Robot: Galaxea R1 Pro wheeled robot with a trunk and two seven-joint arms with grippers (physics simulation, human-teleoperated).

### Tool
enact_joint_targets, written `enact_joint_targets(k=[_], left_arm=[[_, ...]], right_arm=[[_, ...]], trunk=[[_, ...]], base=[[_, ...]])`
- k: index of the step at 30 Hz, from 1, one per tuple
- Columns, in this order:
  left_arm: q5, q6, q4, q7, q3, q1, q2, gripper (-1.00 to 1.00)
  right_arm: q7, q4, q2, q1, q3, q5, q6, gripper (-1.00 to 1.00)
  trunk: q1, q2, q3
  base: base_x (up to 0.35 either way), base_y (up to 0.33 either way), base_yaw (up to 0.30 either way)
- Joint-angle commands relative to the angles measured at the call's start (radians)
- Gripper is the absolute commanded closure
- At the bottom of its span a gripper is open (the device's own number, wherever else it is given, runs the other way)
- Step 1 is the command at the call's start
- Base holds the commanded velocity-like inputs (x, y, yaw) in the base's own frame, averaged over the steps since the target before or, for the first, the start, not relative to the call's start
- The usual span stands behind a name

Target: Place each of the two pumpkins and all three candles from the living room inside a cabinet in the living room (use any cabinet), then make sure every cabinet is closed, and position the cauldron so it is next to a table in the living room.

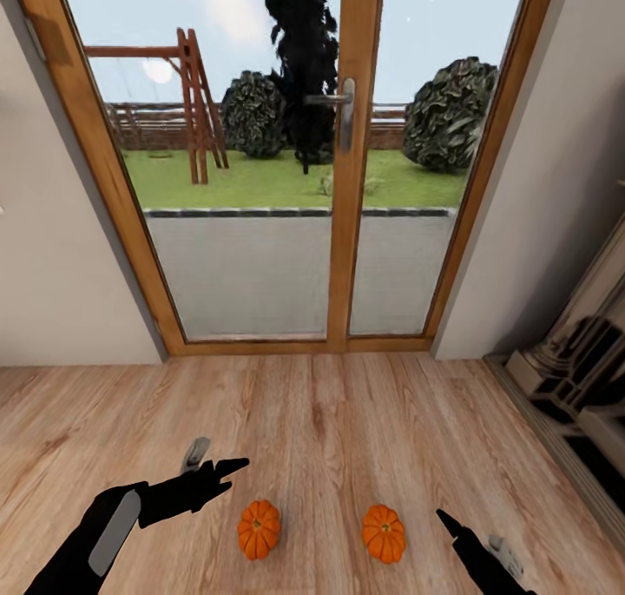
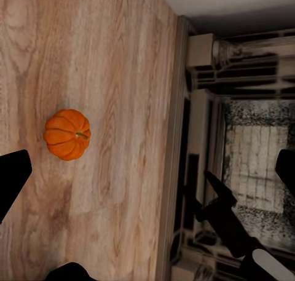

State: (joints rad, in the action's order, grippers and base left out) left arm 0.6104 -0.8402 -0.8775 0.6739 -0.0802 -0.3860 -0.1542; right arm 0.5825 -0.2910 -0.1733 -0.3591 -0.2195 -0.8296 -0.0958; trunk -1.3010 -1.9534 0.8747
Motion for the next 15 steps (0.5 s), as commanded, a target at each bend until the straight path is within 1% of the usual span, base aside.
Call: enact_joint_targets(k=[1, 11, 15], left_arm=[[0.001, -0.005, 0.000, 0.003, -0.001, -0.001, -0.001, -1.00], [0.001, -0.006, 0.000, 0.003, -0.001, -0.001, 0.001, -1.00], [0.002, -0.007, 0.000, 0.003, -0.001, -0.001, -0.001, -1.00]], right_arm=[[0.004, 0.000, 0.001, -0.001, -0.004, -0.011, -0.011, -1.00], [0.002, 0.004, 0.001, -0.001, -0.006, -0.011, -0.010, -1.00], [0.002, 0.052, 0.002, 0.000, -0.009, -0.010, -0.009, -1.00]], trunk=[[-0.004, -0.008, 0.004], [-0.042, -0.078, 0.035], [-0.057, -0.106, 0.048]], base=[[0.000, 0.000, 0.000], [0.000, 0.000, 0.000], [0.000, 0.000, 0.000]])
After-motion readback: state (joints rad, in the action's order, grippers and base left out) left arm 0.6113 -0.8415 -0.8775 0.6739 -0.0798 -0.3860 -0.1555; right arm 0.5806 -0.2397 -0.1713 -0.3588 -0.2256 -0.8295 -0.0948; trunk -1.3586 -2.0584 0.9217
